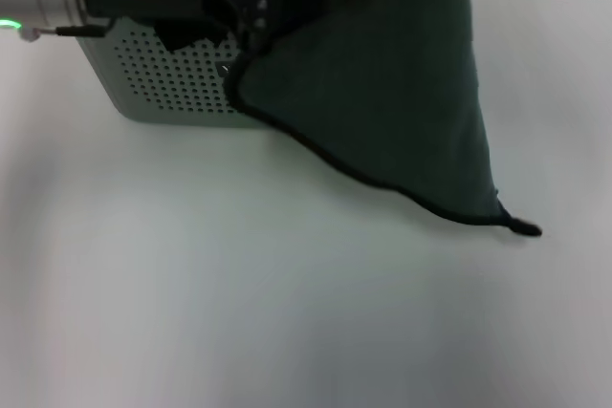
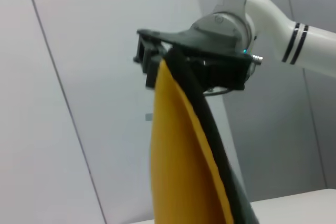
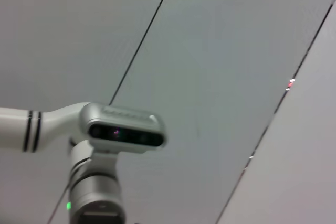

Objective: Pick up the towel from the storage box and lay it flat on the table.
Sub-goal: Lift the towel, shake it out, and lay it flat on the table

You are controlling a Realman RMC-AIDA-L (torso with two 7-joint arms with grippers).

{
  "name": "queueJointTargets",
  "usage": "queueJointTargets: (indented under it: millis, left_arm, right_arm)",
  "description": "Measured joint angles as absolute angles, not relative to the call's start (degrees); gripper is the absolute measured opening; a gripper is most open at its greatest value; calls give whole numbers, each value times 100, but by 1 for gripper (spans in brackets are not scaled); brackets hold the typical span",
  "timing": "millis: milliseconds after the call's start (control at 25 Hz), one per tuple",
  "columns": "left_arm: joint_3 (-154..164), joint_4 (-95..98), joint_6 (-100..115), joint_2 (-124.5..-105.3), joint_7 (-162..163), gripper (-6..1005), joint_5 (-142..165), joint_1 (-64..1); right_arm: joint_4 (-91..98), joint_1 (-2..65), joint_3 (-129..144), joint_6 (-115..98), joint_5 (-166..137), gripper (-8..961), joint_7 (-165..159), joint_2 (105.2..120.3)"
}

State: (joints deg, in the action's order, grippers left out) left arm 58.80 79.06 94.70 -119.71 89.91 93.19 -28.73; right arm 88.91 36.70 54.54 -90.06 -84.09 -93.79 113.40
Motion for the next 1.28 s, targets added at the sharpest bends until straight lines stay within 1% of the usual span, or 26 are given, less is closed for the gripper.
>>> queueJointTargets:
  millis: [200, 360, 520, 960, 1280]
  left_arm:
    - [5735, 7821, 9467, -11959, 8961, 59, 9286, -2781]
    - [5712, 7694, 9467, -11911, 8959, 58, 9284, -2779]
    - [5706, 7621, 9482, -11864, 8950, 56, 9285, -2777]
    - [5704, 7485, 9488, -11832, 8947, 55, 9362, -2841]
    - [5704, 7390, 9468, -11772, 8947, 56, 9399, -2841]
  right_arm:
    - [9235, 3505, 5085, -8965, -8359, -1, -9443, 11421]
    - [9458, 3274, 4769, -8954, -8187, 0, -9468, 11483]
    - [9508, 3208, 4618, -8966, -8069, 0, -9468, 11483]
    - [9551, 3080, 4377, -8977, -7910, 0, -9461, 11506]
    - [9558, 3062, 4200, -9019, -7839, 0, -9453, 11503]
